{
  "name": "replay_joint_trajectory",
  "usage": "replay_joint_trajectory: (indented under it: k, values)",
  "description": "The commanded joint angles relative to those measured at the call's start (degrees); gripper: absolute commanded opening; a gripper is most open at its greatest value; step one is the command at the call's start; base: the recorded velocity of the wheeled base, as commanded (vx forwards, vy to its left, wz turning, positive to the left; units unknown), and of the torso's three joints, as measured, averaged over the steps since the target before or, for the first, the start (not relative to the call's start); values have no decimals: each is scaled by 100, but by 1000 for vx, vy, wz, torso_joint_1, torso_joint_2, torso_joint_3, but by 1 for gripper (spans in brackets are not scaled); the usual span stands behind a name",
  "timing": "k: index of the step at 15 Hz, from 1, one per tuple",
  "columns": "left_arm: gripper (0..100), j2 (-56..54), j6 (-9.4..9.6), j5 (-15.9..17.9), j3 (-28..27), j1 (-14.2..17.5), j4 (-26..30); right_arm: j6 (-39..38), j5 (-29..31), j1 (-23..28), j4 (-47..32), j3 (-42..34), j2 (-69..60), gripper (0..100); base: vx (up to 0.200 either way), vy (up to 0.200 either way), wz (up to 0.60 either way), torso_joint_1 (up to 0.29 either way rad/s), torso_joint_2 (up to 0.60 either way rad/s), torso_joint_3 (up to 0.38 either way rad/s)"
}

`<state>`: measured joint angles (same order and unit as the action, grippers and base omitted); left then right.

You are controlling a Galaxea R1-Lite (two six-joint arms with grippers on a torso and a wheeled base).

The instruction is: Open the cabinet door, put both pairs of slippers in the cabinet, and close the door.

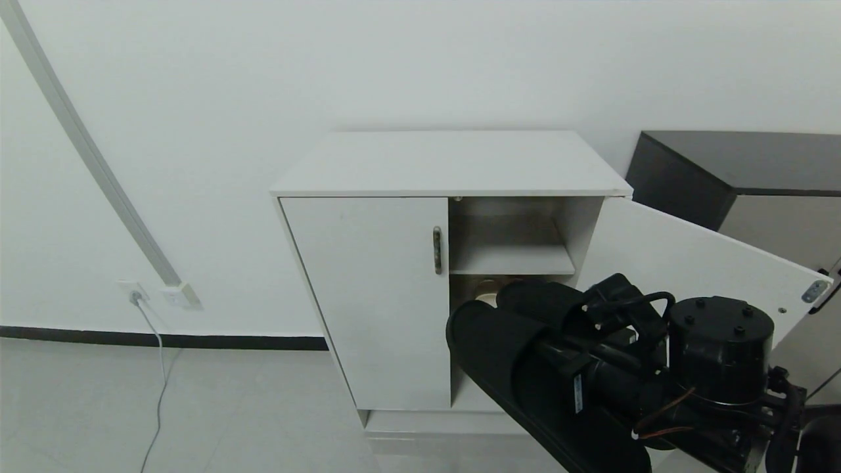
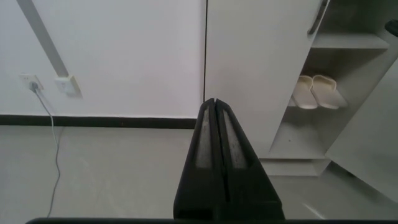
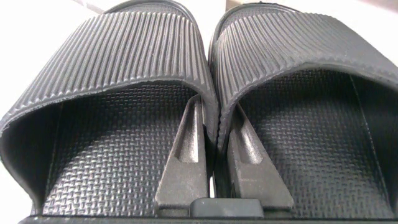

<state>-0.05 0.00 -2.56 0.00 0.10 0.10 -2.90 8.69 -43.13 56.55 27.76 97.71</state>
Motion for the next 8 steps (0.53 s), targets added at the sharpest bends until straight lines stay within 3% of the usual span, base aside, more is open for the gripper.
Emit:
replay_joint_trajectory:
  k: [1, 8]
  values:
    - [0, 5, 0, 1, 0, -1, -1, 0, 10, -2, 23, -7, 3, 0, 0, 0, 0, -178, 500, 339]
    - [0, 5, 0, 1, 0, -1, -1, 0, 1, -2, 31, -34, 11, 0, 0, 0, 0, -147, 482, 333]
